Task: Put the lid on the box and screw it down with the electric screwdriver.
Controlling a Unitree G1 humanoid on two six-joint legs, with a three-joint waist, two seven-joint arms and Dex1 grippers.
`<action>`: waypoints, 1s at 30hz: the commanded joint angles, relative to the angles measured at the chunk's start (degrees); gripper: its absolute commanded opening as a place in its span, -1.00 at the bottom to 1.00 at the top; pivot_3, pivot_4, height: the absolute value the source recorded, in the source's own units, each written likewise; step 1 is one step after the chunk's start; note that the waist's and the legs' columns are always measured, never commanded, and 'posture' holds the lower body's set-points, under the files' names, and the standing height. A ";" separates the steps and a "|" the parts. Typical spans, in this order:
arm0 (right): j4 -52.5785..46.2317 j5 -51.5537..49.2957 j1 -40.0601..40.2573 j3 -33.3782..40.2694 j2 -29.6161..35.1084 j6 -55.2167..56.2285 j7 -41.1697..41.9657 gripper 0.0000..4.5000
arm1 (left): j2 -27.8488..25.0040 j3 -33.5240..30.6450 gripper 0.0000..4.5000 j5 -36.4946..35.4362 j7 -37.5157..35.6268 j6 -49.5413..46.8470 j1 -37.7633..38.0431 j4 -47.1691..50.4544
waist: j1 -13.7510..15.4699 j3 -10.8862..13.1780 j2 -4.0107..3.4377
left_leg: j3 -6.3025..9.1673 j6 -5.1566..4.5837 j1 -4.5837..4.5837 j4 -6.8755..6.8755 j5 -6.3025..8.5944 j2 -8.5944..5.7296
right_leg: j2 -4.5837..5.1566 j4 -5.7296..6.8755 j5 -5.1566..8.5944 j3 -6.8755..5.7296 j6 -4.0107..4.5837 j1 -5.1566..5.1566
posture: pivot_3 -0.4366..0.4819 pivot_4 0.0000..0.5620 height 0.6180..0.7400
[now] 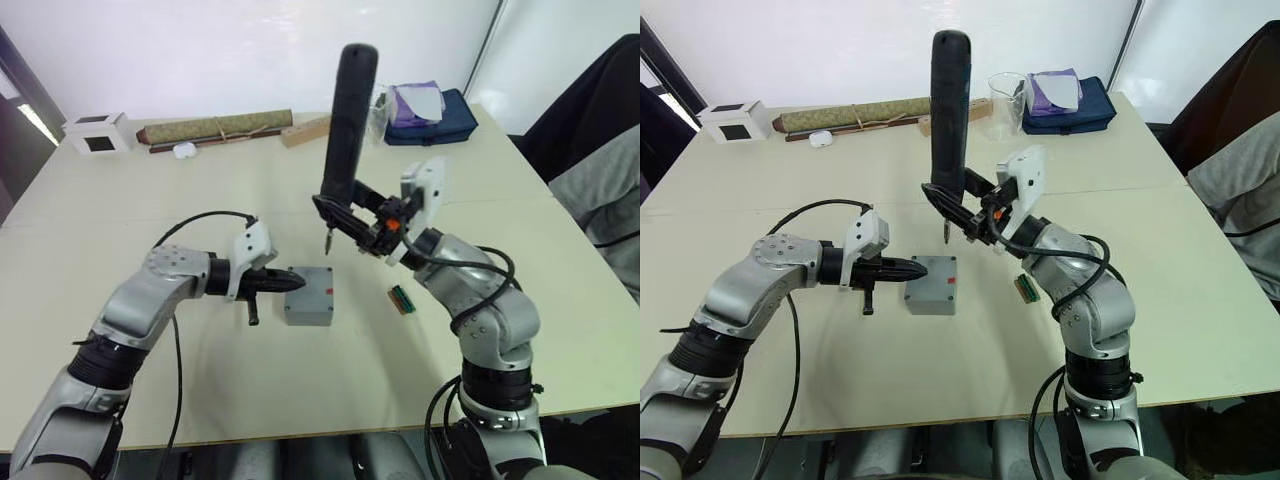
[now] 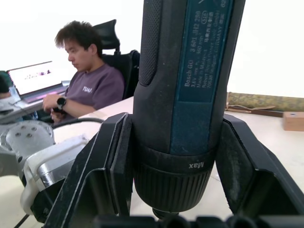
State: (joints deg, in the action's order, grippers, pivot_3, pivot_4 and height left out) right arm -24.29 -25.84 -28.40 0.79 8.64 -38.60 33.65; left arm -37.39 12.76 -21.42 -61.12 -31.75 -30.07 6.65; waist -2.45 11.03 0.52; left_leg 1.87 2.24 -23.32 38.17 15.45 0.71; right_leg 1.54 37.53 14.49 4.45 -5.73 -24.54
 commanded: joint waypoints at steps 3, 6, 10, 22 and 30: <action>0.44 1.16 1.62 -2.47 1.14 6.44 0.31 -0.04 | 1.23 0.66 -1.00 0.99 0.62 -1.00 0.44 0.02 | -0.01 -0.02 0.03 | 0.00 0.00 0.01 0.02 0.00 -0.01 | 0.00 0.00 0.00 0.00 0.00 0.03 | -0.05 -0.47 1.00; 2.79 2.79 1.45 -4.16 1.62 8.62 0.17 -0.04 | 1.18 0.29 -1.00 0.67 0.51 -1.77 0.73 0.87 | -0.09 -0.02 0.03 | 0.00 0.00 0.02 0.02 0.00 0.00 | -0.01 0.00 0.00 0.00 0.00 0.03 | -0.05 -0.47 1.00; 4.80 3.47 1.20 -4.59 2.46 10.78 0.64 -0.04 | 1.32 0.15 -1.00 0.36 0.47 -2.77 0.24 1.29 | -0.11 -0.02 0.03 | 0.01 0.00 0.03 0.01 0.00 0.00 | -0.02 0.00 0.00 0.00 0.00 0.03 | -0.05 -0.47 1.00; 7.38 6.89 4.00 -7.84 2.65 15.89 -0.06 -0.04 | 1.26 -0.60 -1.00 -0.35 0.76 -3.93 -0.01 1.80 | -0.10 -0.02 0.04 | 0.01 0.00 0.03 0.01 0.00 0.00 | -0.02 0.00 0.00 0.01 0.00 0.03 | -0.05 -0.47 1.00; 8.96 3.52 8.32 -5.48 2.28 11.52 -1.77 -0.04 | 0.84 -0.12 -1.00 -0.25 0.23 -3.59 0.97 2.18 | -0.10 -0.10 0.09 | 0.01 0.00 0.07 0.01 0.00 0.01 | -0.02 0.00 0.00 0.00 0.00 0.06 | -0.05 -0.47 1.00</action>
State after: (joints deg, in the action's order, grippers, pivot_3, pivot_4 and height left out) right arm -16.14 -20.16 -22.41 -5.95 11.34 -23.79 32.93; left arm -35.76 12.45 -21.88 -60.29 -34.94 -29.92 7.62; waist -2.54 10.93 0.62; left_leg 1.89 2.24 -23.22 38.18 15.45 0.71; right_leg 1.52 37.53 14.49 4.45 -5.73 -24.45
